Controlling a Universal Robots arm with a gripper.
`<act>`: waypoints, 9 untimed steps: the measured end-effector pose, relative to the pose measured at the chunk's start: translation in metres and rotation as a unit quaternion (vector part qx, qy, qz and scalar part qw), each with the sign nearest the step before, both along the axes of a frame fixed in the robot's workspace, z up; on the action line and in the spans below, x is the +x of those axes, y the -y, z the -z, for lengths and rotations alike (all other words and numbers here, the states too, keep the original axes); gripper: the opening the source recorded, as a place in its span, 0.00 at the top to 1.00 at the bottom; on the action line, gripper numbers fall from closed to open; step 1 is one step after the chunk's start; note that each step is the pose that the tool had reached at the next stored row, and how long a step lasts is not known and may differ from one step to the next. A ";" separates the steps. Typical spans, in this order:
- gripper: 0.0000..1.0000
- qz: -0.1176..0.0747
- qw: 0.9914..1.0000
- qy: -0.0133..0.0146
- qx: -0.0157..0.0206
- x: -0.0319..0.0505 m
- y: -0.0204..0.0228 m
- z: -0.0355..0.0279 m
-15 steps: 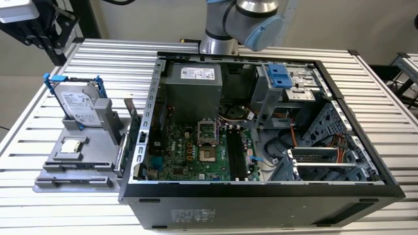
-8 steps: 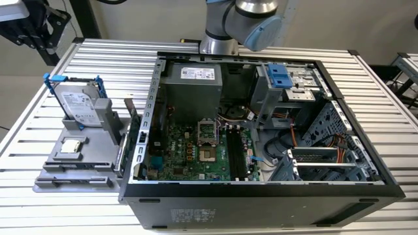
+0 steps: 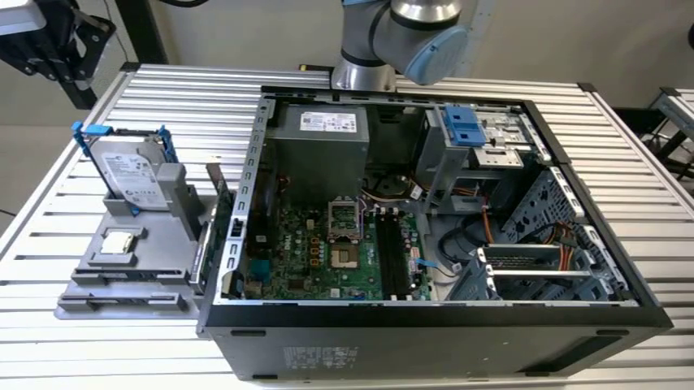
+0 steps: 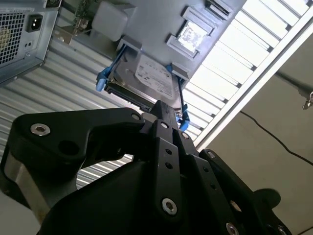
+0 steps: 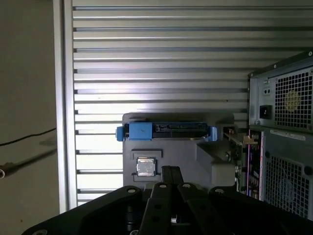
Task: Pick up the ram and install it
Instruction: 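Reach for the ram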
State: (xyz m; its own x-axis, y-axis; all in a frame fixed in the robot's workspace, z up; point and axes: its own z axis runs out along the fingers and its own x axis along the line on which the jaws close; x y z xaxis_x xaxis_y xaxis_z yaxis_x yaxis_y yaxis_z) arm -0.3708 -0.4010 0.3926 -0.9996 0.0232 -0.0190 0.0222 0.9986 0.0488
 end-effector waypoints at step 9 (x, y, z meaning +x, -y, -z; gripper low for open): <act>1.00 0.000 1.000 0.000 0.000 0.0001 0.0118 0.0000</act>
State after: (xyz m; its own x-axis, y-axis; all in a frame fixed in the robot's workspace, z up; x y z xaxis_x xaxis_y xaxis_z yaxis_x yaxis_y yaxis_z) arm -0.3707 -0.4128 0.3926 -0.9996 0.0232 -0.0190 0.0222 0.9986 0.0487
